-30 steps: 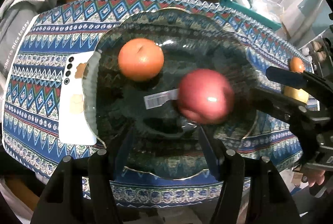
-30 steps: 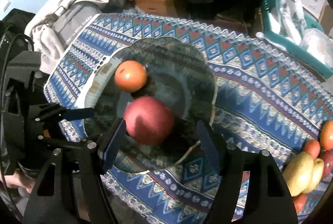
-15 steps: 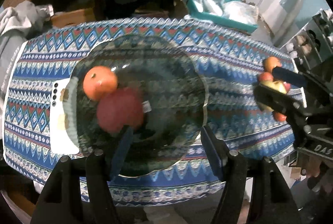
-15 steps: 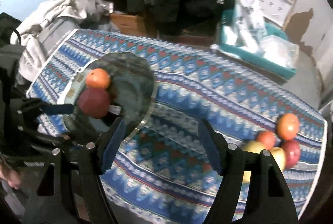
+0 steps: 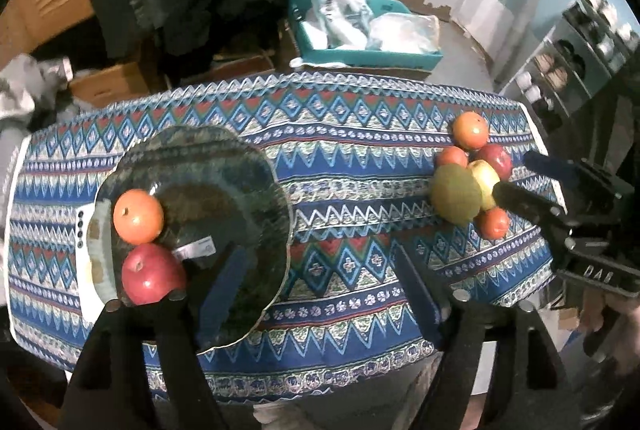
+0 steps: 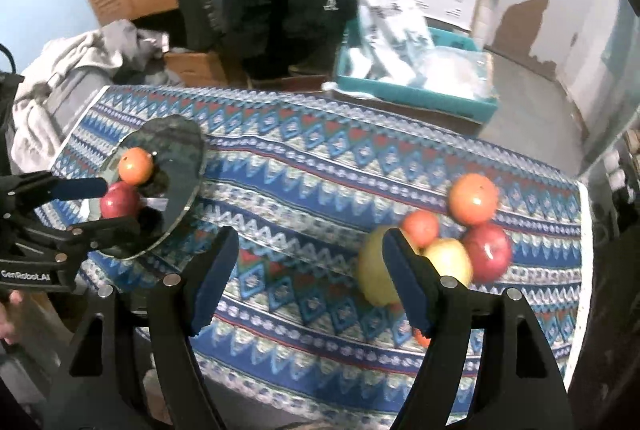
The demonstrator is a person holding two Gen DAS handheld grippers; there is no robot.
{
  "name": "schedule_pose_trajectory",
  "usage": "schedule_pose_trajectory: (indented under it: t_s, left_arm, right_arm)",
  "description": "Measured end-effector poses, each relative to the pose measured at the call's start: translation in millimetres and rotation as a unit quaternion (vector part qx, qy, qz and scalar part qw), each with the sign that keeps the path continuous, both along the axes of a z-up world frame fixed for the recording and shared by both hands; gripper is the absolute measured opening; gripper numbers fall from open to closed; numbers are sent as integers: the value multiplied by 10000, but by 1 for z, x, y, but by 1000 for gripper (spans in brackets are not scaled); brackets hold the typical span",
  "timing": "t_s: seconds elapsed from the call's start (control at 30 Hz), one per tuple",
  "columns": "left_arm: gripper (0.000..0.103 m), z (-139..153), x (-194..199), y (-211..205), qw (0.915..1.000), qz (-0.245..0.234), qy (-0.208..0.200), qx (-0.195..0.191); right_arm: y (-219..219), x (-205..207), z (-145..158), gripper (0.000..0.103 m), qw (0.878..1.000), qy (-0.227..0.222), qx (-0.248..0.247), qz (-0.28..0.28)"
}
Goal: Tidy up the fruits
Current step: 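Move both tools away from the plate back toward the fruit cluster, then grasp the large yellow pear with the left tool while the right tool grasps an orange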
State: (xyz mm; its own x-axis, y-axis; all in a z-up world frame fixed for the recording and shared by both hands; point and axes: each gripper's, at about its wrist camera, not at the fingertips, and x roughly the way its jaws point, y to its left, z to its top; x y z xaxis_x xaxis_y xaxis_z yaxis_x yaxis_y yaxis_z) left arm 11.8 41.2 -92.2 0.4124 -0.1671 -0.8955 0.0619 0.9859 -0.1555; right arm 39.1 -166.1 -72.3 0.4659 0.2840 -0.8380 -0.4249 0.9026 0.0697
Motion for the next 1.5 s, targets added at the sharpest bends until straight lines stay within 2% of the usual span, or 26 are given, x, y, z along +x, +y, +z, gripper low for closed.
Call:
schedule_pose_trajectory:
  t_s: [0.2,0.47,0.7,0.93,1.13,1.27,1.5]
  left_arm:
    - [82,0,0,-28,9989,-332,-97,317]
    - [82,-7,5,-55,9978,-561,-24,341]
    - [82,-18,12,-80,9958,-825,81,399]
    - [82,-37,19,-104,9940,-976,355,349]
    - [82,-58,25,-120,9914,-1051,562,532]
    - [82,-70,29,-125,9901,-1086,648,603]
    - [82,-86,37,-131,9889,-1093,783,635]
  right_arm:
    - [-38,-1,0,77,9994,24,36,-329]
    - [-76,-4,-1,82,9980,22,-45,-630]
    - [-102,0,-16,82,9962,222,-99,-842]
    - [-121,3,-45,82,9934,563,-177,-983]
    - [-127,11,-79,82,9906,913,-256,-986]
    - [-130,20,-105,82,9870,1254,-124,-997]
    - [-127,25,-137,82,9850,1473,-220,-867]
